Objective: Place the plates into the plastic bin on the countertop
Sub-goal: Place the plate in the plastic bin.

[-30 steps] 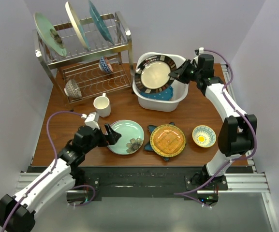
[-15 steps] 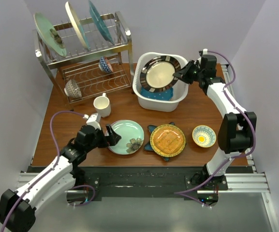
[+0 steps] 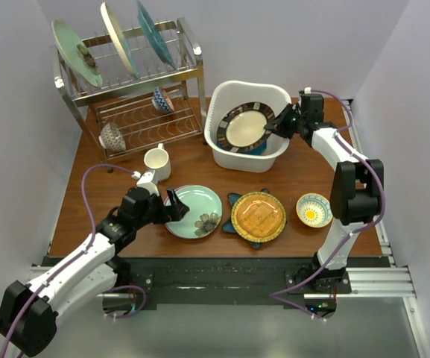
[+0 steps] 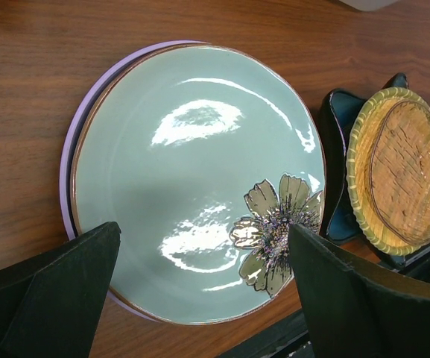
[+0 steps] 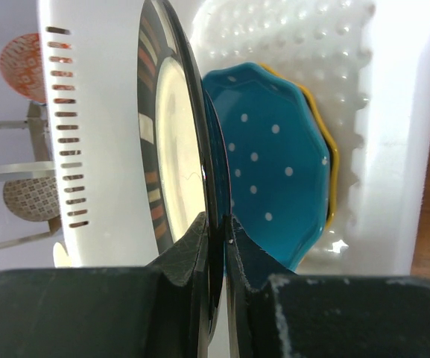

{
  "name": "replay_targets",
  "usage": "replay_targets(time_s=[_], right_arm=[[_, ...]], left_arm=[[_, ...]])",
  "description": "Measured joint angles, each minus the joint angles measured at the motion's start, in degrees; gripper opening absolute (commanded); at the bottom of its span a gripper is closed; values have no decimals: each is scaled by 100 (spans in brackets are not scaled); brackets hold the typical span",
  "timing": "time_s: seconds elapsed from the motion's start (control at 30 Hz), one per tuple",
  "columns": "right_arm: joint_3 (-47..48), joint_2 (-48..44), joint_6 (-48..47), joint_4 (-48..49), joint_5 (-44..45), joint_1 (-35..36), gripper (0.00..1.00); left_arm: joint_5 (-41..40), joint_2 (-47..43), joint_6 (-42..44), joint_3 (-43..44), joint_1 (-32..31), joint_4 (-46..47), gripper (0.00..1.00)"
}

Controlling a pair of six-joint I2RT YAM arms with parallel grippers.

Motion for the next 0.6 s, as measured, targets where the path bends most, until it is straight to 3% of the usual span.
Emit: replay_targets(time_s=[0.6], right_arm=[[170, 234, -175, -125, -57, 0, 0]], left_arm=[[-4, -538, -39, 2, 0, -146, 100]])
